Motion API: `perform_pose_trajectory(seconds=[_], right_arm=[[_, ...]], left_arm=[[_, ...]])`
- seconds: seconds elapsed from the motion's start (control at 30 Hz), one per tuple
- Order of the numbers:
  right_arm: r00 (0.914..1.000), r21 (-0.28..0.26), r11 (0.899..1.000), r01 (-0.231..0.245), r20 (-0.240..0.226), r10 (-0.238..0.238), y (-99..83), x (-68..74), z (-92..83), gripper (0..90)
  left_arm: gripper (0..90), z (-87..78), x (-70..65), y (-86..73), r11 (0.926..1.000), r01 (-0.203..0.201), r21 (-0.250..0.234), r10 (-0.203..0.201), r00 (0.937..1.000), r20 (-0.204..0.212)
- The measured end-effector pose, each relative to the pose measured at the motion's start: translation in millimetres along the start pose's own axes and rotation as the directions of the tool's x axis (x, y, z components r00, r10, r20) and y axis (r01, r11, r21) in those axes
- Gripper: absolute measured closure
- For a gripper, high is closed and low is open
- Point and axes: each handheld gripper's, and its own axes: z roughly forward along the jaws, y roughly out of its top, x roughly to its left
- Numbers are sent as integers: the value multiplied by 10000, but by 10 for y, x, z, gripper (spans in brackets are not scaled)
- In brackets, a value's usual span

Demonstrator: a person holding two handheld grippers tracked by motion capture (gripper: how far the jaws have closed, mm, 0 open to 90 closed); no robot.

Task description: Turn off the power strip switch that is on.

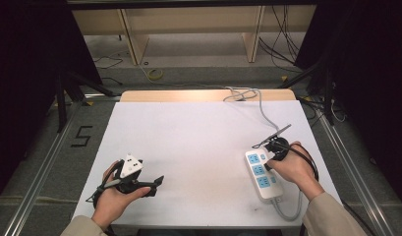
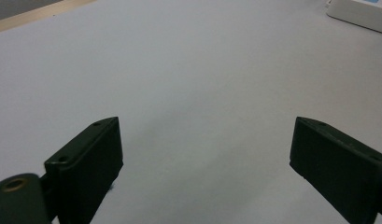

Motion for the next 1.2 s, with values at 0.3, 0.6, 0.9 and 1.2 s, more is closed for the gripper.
perform_pose_trajectory(seconds=[0.3,0.6,0.9,1.2], right_arm=[[10000,-9,10000,-31,-27,31,-3,0,-2,900],[10000,-19,10000,19,-8,-19,-3,3,-3,900],[10000,-55,10000,81,27,-81,-3,5,-5,900],[10000,-66,9999,80,20,-80,-4,6,-7,900]], left_arm=[[88,2,0,0,10000,-5,3,5,10000,-1],[88,2,-1,1,10000,-6,4,6,10000,1],[88,3,0,1,10000,3,-2,-3,10000,9],[88,2,2,1,10000,2,-2,-2,10000,13]])
